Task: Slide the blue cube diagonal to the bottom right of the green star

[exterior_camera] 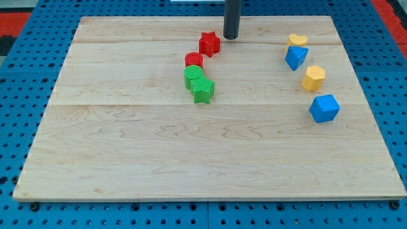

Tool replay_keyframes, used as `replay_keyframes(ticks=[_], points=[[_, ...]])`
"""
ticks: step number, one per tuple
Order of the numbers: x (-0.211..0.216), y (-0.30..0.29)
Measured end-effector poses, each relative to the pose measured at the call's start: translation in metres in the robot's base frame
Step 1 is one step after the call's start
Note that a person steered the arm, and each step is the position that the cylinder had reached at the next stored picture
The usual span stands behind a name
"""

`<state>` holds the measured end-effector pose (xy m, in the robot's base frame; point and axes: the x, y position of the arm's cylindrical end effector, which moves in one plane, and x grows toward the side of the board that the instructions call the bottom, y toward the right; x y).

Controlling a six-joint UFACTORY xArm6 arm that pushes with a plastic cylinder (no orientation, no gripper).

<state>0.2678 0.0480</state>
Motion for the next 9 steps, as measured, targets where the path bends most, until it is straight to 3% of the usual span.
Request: replay_keyframes(ticks=[2, 3, 4, 5, 7, 9], points=[[0.015, -0.046], [0.000, -0.023], [0.061, 0.016], [0.111, 0.010], [0.149, -0.001], [0.156, -0.021]])
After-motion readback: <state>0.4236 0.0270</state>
